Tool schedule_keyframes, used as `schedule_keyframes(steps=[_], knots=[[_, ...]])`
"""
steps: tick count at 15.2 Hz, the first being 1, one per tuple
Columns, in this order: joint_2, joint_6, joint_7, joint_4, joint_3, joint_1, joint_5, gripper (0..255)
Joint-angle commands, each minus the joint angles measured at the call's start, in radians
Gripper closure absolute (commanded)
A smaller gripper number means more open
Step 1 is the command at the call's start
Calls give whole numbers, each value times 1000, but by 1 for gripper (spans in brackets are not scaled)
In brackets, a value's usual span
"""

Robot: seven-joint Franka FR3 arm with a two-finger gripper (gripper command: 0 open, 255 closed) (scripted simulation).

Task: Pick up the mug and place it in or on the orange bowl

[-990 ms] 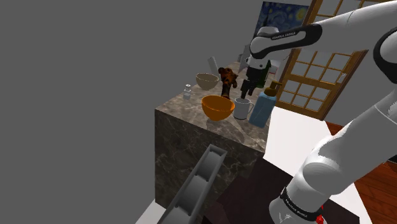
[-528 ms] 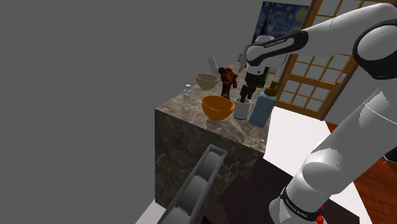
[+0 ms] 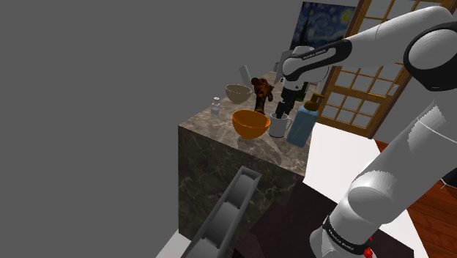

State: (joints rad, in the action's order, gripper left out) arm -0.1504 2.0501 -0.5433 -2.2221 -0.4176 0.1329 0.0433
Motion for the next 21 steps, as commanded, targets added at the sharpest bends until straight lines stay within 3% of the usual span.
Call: schedule_keyframes(steps=[1, 2, 3, 12, 21], knots=[[0, 0, 0, 0, 0, 0, 0, 0], [0, 0, 0, 0, 0, 0, 0, 0], [0, 0, 0, 0, 0, 0, 0, 255], [0, 0, 0, 0, 0, 0, 0, 255], [-38, -122, 13, 86, 10, -1, 12, 255]])
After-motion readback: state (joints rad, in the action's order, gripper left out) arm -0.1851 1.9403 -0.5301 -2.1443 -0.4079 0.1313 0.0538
